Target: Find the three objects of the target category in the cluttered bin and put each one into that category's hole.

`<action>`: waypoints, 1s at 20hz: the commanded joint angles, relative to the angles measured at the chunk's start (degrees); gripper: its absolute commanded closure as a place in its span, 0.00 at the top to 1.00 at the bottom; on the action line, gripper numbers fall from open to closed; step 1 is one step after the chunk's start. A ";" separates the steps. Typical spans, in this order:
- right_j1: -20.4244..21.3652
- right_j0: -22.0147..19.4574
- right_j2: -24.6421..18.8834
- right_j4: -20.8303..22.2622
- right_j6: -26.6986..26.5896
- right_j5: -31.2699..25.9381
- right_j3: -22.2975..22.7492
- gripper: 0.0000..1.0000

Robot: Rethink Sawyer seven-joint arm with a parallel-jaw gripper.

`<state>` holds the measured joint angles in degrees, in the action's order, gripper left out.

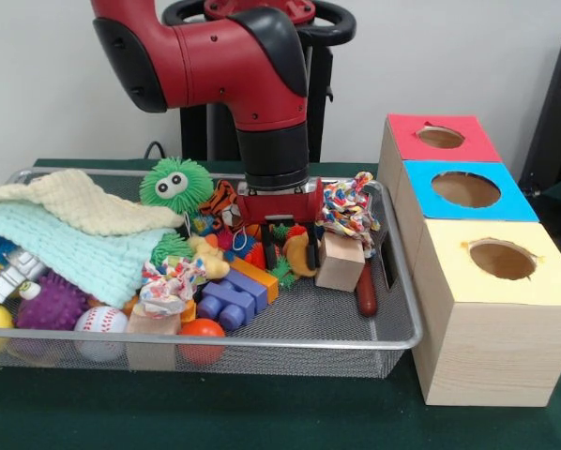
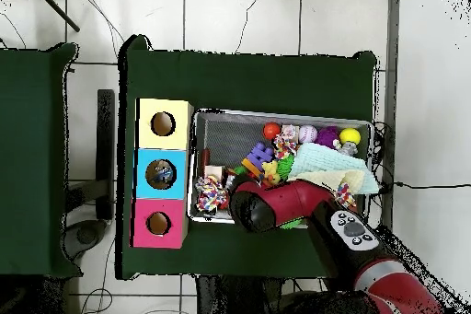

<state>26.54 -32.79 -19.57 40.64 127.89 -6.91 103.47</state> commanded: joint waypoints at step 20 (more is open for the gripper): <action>-1.15 -2.33 -10.87 -2.05 -11.44 -22.94 2.20 1.00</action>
<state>26.99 -35.02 -24.01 40.27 127.89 -18.85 102.87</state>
